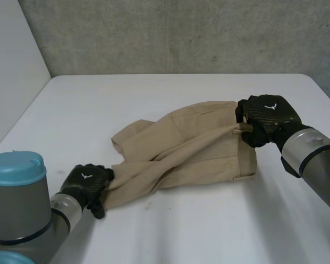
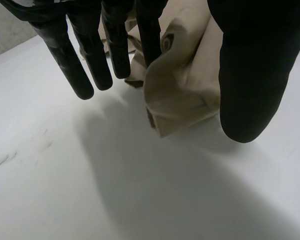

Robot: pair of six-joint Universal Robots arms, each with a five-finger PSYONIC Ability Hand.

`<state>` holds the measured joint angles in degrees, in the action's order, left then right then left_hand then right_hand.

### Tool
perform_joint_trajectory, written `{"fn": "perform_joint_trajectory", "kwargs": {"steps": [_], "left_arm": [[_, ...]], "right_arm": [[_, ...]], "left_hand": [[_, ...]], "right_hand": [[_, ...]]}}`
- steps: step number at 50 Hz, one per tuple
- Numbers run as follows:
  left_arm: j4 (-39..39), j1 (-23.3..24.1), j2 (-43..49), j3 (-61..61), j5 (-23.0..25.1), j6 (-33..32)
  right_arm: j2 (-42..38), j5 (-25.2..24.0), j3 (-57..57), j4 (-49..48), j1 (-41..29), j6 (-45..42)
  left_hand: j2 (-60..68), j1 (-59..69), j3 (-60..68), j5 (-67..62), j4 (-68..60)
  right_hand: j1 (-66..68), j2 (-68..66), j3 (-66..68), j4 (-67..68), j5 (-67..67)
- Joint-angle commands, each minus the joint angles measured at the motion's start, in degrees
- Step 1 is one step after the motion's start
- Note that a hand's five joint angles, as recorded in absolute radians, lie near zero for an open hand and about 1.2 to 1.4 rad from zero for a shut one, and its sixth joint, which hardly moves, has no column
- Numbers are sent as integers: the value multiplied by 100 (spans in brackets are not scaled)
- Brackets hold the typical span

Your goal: Fold the shorts.

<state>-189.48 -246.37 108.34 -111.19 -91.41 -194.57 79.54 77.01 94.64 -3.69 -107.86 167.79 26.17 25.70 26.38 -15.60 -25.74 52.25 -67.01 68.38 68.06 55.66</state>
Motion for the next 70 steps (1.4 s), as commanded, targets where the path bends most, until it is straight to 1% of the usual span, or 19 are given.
{"fn": "perform_joint_trajectory", "kwargs": {"steps": [1, 3, 5, 11, 18, 19, 23, 26, 32, 37, 39, 41, 47, 53, 56, 59, 62, 66, 70], "left_arm": [[-282, -17, -15, -17, -8, -2], [-388, -17, -32, -26, -26, -2], [-581, -43, -85, -43, -35, -2], [-740, -52, -488, -61, -52, -11], [-266, -8, -2157, 175, -52, -292], [-21, 10, -2899, 533, -52, -327], [375, 36, -3686, 1350, -52, -240], [665, 62, -3776, 1880, -52, -152], [1360, 115, -3487, 2707, -26, -11], [1721, 89, -2312, 2901, -26, 16], [1747, 89, -2135, 2901, -26, 16], [1844, 89, -1346, 2927, -26, 24], [1853, 54, -96, 3234, -26, 42], [1783, 71, 898, 4575, -61, 51], [1590, 62, 961, 5289, -70, 103], [801, 45, 768, 5879, -210, 296], [-333, 36, 268, 5881, -701, 499], [-1116, 97, -119, 5470, -1036, 490], [-969, 124, -226, 4757, -914, 508]], "right_arm": [[-9, -2, -7, -9, 2, -9], [0, -2, -7, -9, 2, -18], [0, 7, -24, 0, 2, -18], [114, 7, -112, 35, 2, -44], [904, -11, -726, 833, 1, -386], [1236, -107, -1171, 1348, 2, -622], [1669, -108, -2025, 1861, -16, -861], [1749, -90, -2484, 2117, -51, -949], [1329, -116, -3126, 2812, -34, -1292], [389, -2, -3267, 3233, -78, -1906], [133, -2, -3250, 3278, -86, -1969], [-296, 7, -3232, 3278, -78, -2030], [-1220, -37, -3320, 3217, -86, -2040], [-1888, 41, -4038, 2148, -261, -1917], [-1933, 252, -4444, 1461, -350, -1855], [-1890, 656, -4787, 284, -368, -1653], [-1434, 894, -4736, -1008, -359, -1398], [-671, 903, -4219, -2089, -359, -1065], [-466, 710, -3699, -1864, -359, -967]], "left_hand": [[1966, 2013, 1945, -2022, -2009], [3292, 3339, 3271, -3349, -3335], [5328, 5375, 5307, -5385, -5371], [5383, 5430, 5362, -5440, -5426], [5383, 5430, 5362, -5440, -5426], [5383, 5430, 5362, -5440, -5426], [5383, 5430, 5362, -5440, -5426], [5383, 5430, 5362, -5440, -5426], [5383, 5430, 5362, -5440, -5426], [5383, 5430, 5362, -5440, -5426], [5383, 5430, 5362, -5440, -5426], [5383, 5430, 5362, -5440, -5426], [5383, 5430, 5362, -5440, -5426], [5383, 5430, 5362, -5440, -5426], [5383, 5430, 5362, -5440, -5426], [5383, 5430, 5362, -5440, -5426], [5383, 5430, 5362, -5440, -5426], [5383, 5430, 5362, -5440, -5426], [5383, 5430, 5362, -5440, -5426]], "right_hand": [[2775, -1299, 1162, 1194, 1434], [2775, -1299, 1162, 1194, 1434], [2775, -1299, 1162, 1194, 1434], [2775, -1299, 1162, 1194, 1434], [2775, -1299, 1162, 1194, 1434], [2775, -1299, 1162, 1194, 1434], [2775, -1299, 1162, 1194, 1434], [2775, -1299, 1162, 1194, 1434], [2775, -1299, 1162, 1194, 1434], [2775, -1299, 1162, 1194, 1434], [2775, -1299, 1162, 1194, 1434], [2775, -1299, 1162, 1194, 1434], [2775, -1299, 1162, 1194, 1434], [2775, -1299, 1162, 1194, 1434], [2775, -1299, 1162, 1194, 1434], [2775, -1299, 1162, 1194, 1434], [2775, -1299, 1162, 1194, 1434], [2775, -1299, 1162, 1194, 1434], [2775, -1299, 1162, 1194, 1434]]}}
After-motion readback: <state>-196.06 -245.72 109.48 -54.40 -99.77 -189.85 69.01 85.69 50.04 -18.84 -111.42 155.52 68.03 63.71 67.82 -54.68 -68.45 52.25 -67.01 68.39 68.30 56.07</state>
